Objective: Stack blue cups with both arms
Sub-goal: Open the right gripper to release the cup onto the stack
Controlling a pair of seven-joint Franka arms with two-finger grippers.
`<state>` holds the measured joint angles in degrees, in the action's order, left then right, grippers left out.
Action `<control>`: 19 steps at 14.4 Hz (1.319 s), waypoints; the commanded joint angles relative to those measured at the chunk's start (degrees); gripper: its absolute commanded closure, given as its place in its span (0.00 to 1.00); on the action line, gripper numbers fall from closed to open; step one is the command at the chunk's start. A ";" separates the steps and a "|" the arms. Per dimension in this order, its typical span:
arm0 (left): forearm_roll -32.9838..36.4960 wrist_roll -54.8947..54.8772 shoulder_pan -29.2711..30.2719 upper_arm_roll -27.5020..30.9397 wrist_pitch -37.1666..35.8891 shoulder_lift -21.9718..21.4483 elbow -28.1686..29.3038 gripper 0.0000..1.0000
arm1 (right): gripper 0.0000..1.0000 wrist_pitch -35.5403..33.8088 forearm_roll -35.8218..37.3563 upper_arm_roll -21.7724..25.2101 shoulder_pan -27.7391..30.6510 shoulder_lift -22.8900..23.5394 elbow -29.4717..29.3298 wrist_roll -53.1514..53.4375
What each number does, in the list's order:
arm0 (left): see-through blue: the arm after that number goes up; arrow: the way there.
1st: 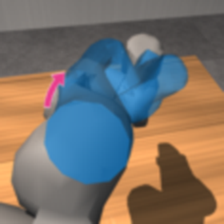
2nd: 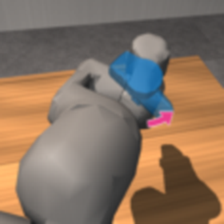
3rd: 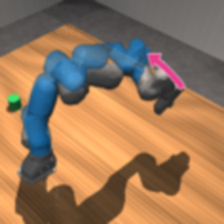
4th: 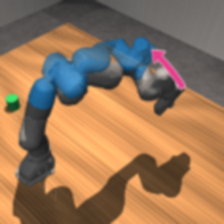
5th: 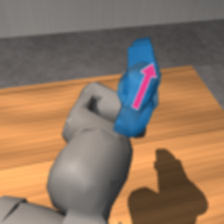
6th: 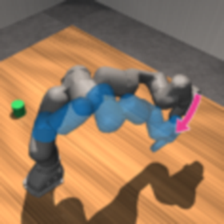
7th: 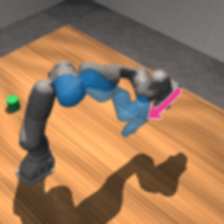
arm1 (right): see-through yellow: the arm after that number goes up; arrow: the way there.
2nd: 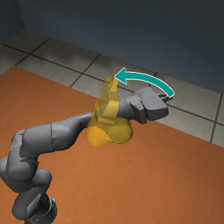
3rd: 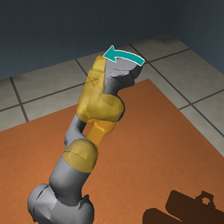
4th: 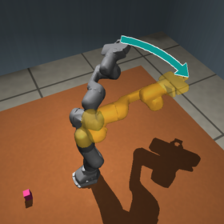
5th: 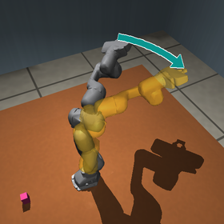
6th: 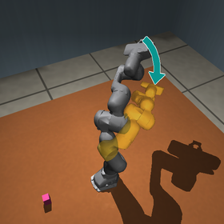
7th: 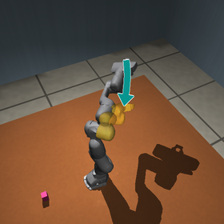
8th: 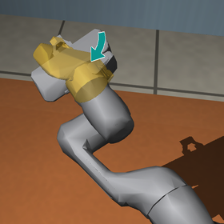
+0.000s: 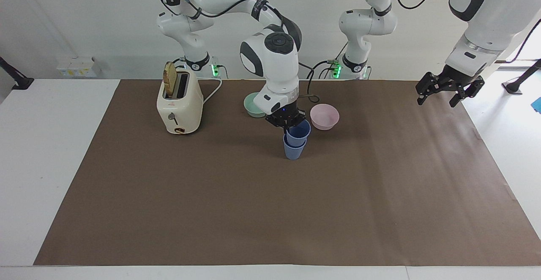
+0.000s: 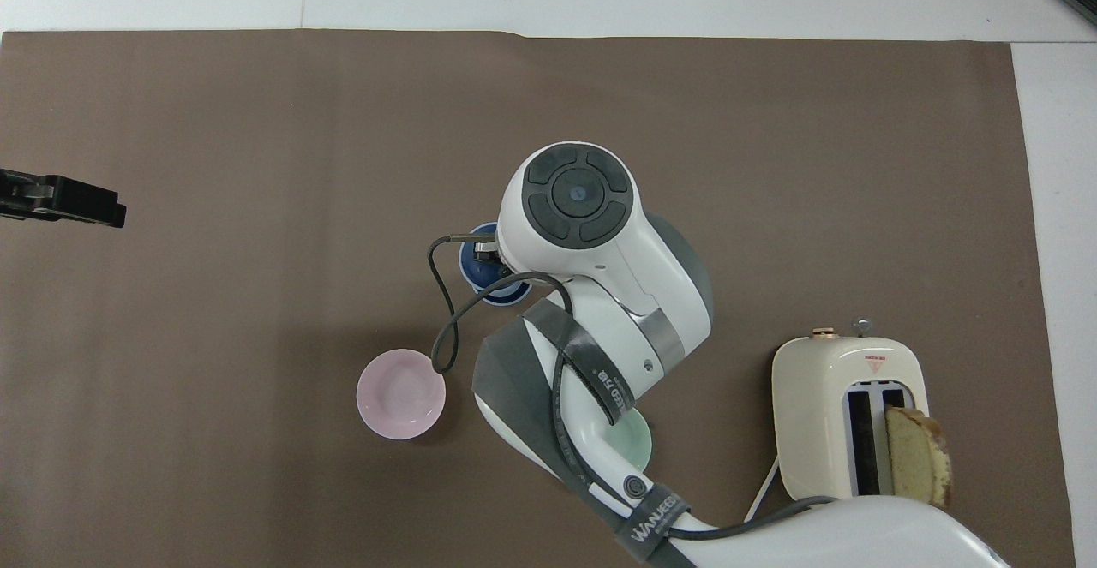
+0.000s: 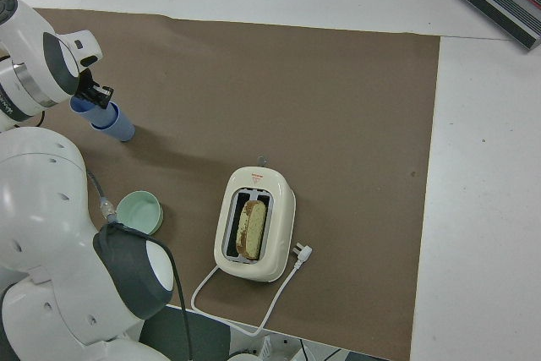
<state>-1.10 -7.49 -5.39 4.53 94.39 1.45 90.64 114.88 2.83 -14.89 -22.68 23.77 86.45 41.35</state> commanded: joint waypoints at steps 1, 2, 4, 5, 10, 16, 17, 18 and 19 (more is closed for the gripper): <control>0.22 -0.25 0.73 -0.48 -1.05 0.22 -0.90 0.00 | 1.00 2.53 1.39 -0.31 0.18 0.75 1.26 1.89; 0.22 -0.25 0.73 -0.48 -1.05 0.22 -0.90 0.00 | 1.00 3.67 1.39 -0.31 0.27 0.76 2.22 1.89; 0.22 -0.25 0.73 -0.48 -1.05 0.22 -0.90 0.00 | 1.00 4.30 1.39 -0.22 0.27 0.84 2.84 1.89; 0.22 -0.25 0.73 -0.48 -1.05 0.22 -0.90 0.00 | 1.00 4.39 1.47 -0.22 0.36 0.84 3.10 1.89; 0.22 -0.25 0.64 -0.48 -1.05 0.22 -0.90 0.00 | 0.23 4.39 1.48 -0.22 0.88 0.93 3.37 1.80; 0.22 -0.25 0.64 -0.48 -0.96 0.22 -0.90 0.00 | 0.00 0.10 1.56 0.48 1.32 -0.90 -0.13 1.37; 0.22 -0.16 0.64 -0.48 -1.05 0.22 -0.90 0.00 | 0.00 -2.18 1.65 0.74 1.41 -1.61 -1.36 0.93; 0.22 -0.16 0.64 -0.48 -1.05 0.22 -0.90 0.00 | 0.00 -4.55 1.91 1.09 2.11 -2.83 -2.59 0.40; 0.22 -0.16 0.56 -0.48 -1.05 0.22 -0.90 0.00 | 0.00 -6.23 2.70 1.01 2.98 -4.50 -2.95 -1.08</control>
<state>-1.10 -7.49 -5.39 4.52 94.39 1.45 90.64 112.47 3.77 -13.63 -21.35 22.38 84.69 41.24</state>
